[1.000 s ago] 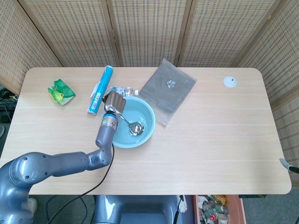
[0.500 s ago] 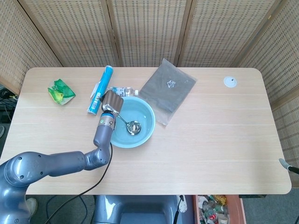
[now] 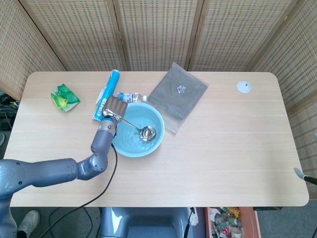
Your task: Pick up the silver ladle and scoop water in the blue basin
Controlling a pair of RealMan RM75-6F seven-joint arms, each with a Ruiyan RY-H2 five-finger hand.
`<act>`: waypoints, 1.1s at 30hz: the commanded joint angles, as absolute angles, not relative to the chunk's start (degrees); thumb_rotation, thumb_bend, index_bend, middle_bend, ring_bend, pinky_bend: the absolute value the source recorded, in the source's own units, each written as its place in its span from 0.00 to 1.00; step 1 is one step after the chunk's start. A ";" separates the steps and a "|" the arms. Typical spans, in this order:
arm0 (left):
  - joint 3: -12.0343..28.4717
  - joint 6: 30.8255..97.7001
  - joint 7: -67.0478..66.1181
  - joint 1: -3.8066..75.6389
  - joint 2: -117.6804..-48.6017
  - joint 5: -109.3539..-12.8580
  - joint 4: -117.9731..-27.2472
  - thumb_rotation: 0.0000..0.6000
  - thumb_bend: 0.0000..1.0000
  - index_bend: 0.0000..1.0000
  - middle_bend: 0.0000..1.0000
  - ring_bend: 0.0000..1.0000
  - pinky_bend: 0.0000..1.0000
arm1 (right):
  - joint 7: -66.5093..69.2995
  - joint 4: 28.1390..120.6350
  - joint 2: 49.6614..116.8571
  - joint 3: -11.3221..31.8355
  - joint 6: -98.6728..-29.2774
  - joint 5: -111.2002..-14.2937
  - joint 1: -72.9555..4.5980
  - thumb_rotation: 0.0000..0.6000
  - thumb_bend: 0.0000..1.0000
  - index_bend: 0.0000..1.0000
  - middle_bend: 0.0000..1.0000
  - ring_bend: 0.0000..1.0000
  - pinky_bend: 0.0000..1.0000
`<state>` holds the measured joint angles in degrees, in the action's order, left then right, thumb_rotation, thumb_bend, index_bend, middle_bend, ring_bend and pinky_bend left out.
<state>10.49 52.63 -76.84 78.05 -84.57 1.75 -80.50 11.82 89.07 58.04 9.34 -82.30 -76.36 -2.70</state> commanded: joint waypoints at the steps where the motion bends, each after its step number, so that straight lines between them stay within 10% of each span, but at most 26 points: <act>1: 11.22 51.56 -74.87 77.35 -82.22 1.93 -82.83 1.00 0.64 0.99 0.97 0.99 1.00 | 11.65 89.07 58.12 9.37 -82.25 -76.36 -2.79 1.00 0.00 0.00 0.00 0.00 0.00; 33: 4.09 49.31 -72.01 84.47 -61.44 12.35 -98.25 1.00 0.64 0.99 0.97 0.99 1.00 | 6.54 90.91 59.08 9.73 -81.91 -75.53 -3.99 1.00 0.00 0.00 0.00 0.00 0.00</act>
